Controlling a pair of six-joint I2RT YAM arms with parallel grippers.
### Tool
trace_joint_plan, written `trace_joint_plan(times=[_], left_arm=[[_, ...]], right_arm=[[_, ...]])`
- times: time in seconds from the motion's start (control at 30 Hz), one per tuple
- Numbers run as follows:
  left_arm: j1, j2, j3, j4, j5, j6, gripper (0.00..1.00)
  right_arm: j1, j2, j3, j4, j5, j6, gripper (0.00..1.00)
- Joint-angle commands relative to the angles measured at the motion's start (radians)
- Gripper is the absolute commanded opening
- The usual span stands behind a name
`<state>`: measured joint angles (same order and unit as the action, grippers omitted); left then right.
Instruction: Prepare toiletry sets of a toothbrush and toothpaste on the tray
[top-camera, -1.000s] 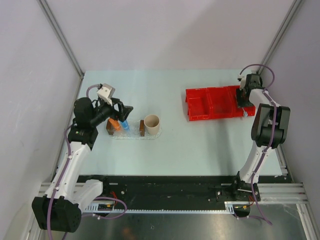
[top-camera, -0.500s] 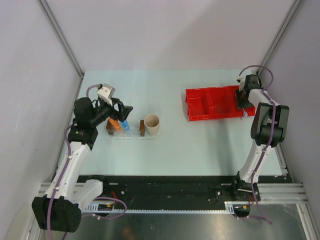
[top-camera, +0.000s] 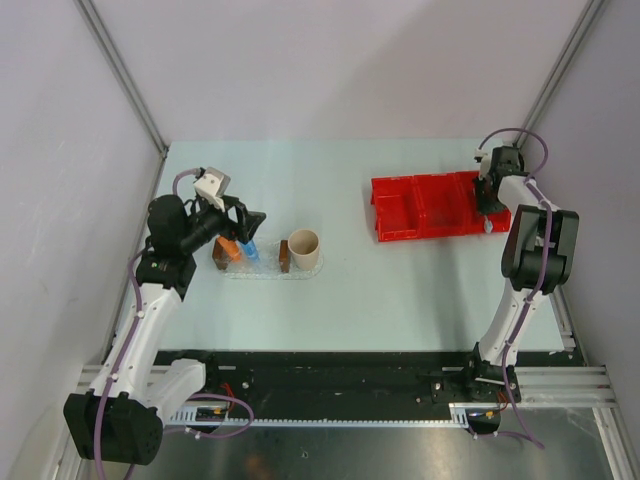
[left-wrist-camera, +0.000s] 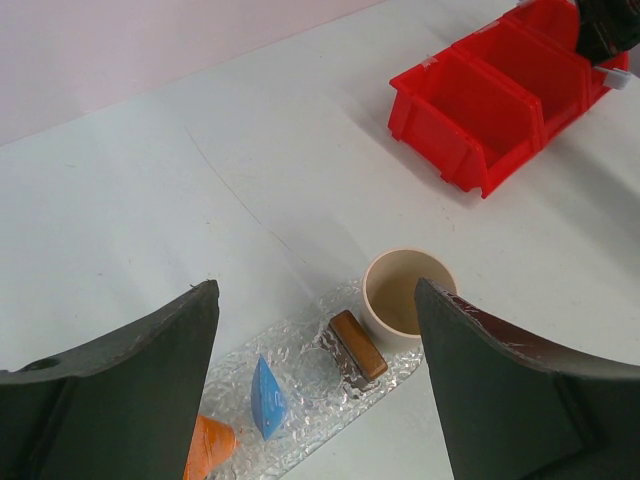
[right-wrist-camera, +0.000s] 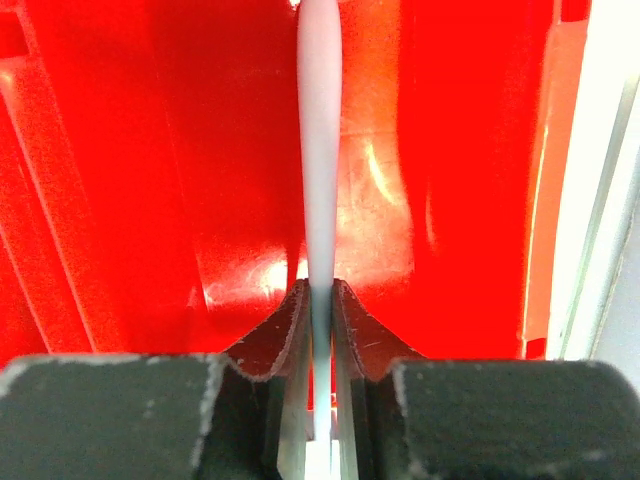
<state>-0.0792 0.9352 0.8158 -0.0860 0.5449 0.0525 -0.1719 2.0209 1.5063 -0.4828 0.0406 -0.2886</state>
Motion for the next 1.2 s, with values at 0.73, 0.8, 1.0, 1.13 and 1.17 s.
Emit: trace_joint_plan(times=[0.73,0.8,1.0,1.13,1.17], left_arm=[[-0.008,0.007,0.157,-0.058,0.150,0.096,0.83],[-0.039,0.007,0.183,-0.078,0.144,0.145,0.83],[-0.210,-0.001,0.249,-0.152,-0.031,0.372,0.83],[-0.353,-0.001,0.263,-0.176,-0.175,0.529,0.84],[-0.381,0.001,0.264,-0.181,-0.224,0.584,0.84]], right_arm=[[0.006,-0.367,0.118,-0.328,-0.267,-0.073,0.02],[0.044,-0.399,0.146,-0.394,-0.303,-0.108,0.01],[0.216,-0.436,0.196,-0.528,-0.376,-0.162,0.00],[0.327,-0.430,0.226,-0.579,-0.456,-0.169,0.00],[0.372,-0.427,0.233,-0.586,-0.465,-0.173,0.00]])
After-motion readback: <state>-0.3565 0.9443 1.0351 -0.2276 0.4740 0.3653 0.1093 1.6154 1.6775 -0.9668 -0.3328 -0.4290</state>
